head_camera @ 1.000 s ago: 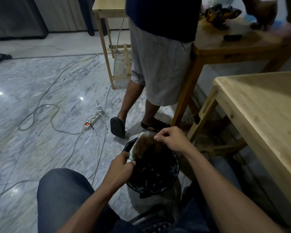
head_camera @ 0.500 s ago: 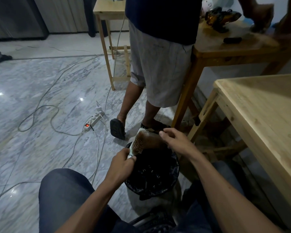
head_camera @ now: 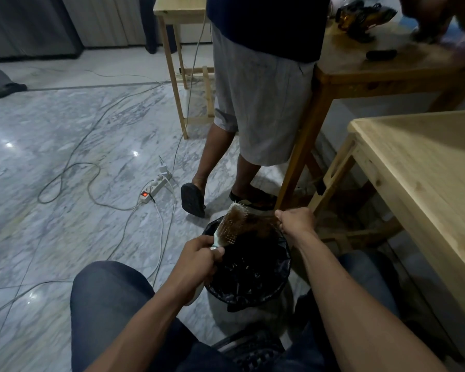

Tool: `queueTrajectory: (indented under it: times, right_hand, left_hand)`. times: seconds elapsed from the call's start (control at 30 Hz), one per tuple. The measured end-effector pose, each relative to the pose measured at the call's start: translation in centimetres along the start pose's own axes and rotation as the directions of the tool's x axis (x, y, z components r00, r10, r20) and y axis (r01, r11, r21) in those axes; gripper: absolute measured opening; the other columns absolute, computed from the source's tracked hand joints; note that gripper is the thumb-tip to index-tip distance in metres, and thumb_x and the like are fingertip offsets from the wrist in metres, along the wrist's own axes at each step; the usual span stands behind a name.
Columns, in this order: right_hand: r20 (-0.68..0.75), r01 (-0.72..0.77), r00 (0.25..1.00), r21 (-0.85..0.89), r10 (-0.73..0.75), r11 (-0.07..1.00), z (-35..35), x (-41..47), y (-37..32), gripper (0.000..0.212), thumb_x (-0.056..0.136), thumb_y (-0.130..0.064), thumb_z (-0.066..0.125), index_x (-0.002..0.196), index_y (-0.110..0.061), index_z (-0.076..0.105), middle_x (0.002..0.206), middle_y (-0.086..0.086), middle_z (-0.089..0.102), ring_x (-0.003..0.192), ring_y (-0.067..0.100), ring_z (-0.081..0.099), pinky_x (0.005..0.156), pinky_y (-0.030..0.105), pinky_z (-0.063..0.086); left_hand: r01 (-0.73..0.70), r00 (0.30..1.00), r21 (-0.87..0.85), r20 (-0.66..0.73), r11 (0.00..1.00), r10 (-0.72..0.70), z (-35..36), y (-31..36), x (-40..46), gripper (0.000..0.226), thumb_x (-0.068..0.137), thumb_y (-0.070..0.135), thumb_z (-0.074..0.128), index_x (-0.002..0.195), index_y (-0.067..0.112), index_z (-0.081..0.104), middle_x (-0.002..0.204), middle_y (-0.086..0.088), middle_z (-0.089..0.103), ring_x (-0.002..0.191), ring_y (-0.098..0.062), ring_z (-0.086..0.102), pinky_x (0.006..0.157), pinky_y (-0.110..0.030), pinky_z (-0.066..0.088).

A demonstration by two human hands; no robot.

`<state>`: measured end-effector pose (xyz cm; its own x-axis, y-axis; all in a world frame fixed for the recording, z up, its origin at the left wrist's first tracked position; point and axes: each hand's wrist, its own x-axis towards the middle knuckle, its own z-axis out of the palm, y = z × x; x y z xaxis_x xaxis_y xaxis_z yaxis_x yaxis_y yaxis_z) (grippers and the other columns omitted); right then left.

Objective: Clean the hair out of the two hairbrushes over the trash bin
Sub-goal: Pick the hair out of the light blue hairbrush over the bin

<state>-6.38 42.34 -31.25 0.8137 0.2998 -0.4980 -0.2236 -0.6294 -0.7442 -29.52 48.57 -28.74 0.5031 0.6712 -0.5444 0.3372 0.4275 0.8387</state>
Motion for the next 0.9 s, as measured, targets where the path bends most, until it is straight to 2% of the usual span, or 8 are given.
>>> queueTrajectory:
  times: [0.17,0.3,0.43,0.53,0.63,0.7,0.77,0.9]
  right_hand:
    - [-0.148,-0.013,0.989,-0.038,0.007,0.999,-1.1,0.9,-0.3,0.031,0.093,-0.025,0.073,0.113,-0.002,0.072,0.113,0.014,0.073,0.1,0.032,0.07,0.091,0.042,0.058]
    - [0.133,0.148,0.982,-0.117,-0.133,0.982,-1.4,0.4,-0.6,0.025,0.101,-0.031,0.064,0.097,-0.011,0.079,0.091,0.004,0.077,0.07,0.016,0.064,0.071,0.035,0.052]
    - [0.406,0.299,0.884,-0.11,-0.232,0.948,-0.2,-2.0,-2.0,0.028,0.106,-0.039,0.053,0.129,-0.028,0.062,0.106,-0.01,0.066,0.077,0.013,0.067,0.06,0.025,0.052]
    - [0.529,0.218,0.829,-0.011,-0.179,0.976,0.1,-2.0,-1.7,0.044,0.105,-0.042,0.054,0.147,-0.027,0.053,0.124,-0.01,0.057,0.071,0.012,0.067,0.056,0.024,0.052]
    - [0.598,0.217,0.782,0.004,-0.176,0.976,0.3,-2.1,-0.7,0.034,0.099,-0.039,0.066,0.129,-0.022,0.068,0.117,-0.003,0.069,0.065,0.01,0.063,0.054,0.022,0.049]
    - [0.567,0.263,0.795,-0.005,-0.214,0.965,0.4,-1.9,0.2,0.015,0.095,-0.031,0.073,0.098,-0.017,0.078,0.086,-0.001,0.071,0.056,0.005,0.058,0.053,0.021,0.046]
    - [0.463,0.278,0.857,-0.044,-0.227,0.96,0.1,-1.7,0.8,0.017,0.095,-0.027,0.074,0.081,-0.018,0.077,0.07,-0.004,0.065,0.056,0.004,0.057,0.056,0.021,0.046]
    - [0.189,0.334,0.941,-0.399,-0.28,0.854,-0.8,-1.1,0.9,0.017,0.1,-0.025,0.066,0.094,-0.018,0.08,0.094,-0.01,0.067,0.094,0.009,0.06,0.083,0.028,0.042]
  left_hand:
    - [-0.003,0.999,-0.087,-0.054,0.996,-0.002,-1.9,0.9,-0.8,0.029,0.096,0.0,0.055,0.122,0.009,0.048,0.073,-0.012,0.049,0.048,-0.015,0.037,0.044,-0.027,0.024]
    - [-0.037,0.998,0.052,-0.056,0.998,0.04,-3.1,1.2,-0.5,0.018,0.096,0.0,0.053,0.107,0.014,0.052,0.077,-0.013,0.044,0.046,-0.012,0.034,0.05,-0.031,0.021]
    - [-0.067,0.997,0.146,-0.032,0.987,0.073,-1.6,0.7,0.3,0.013,0.095,0.003,0.053,0.101,0.013,0.054,0.077,-0.013,0.042,0.05,-0.016,0.035,0.047,-0.03,0.023]
    - [-0.08,0.997,0.145,0.0,0.986,0.081,-0.7,0.6,0.4,0.012,0.094,0.001,0.051,0.089,0.013,0.053,0.075,-0.012,0.039,0.051,-0.017,0.033,0.049,-0.031,0.022]
    - [-0.08,0.996,0.133,0.037,0.988,0.076,-0.2,0.5,0.1,0.011,0.094,0.001,0.051,0.09,0.01,0.057,0.073,-0.012,0.04,0.049,-0.016,0.033,0.048,-0.032,0.022]
    - [-0.061,0.997,0.102,0.046,0.993,0.056,-0.3,0.4,-0.1,0.012,0.095,0.0,0.051,0.09,0.01,0.057,0.069,-0.01,0.042,0.047,-0.015,0.034,0.047,-0.03,0.022]
    - [-0.021,0.999,0.102,0.051,0.995,0.016,-0.6,0.1,-0.3,0.013,0.095,0.0,0.052,0.103,0.01,0.055,0.07,-0.011,0.044,0.048,-0.015,0.035,0.046,-0.03,0.022]
    - [0.072,0.996,0.11,0.035,0.991,-0.077,-1.8,-1.3,-1.0,0.034,0.094,-0.001,0.053,0.128,0.002,0.048,0.066,-0.007,0.043,0.044,-0.011,0.032,0.043,-0.025,0.022]
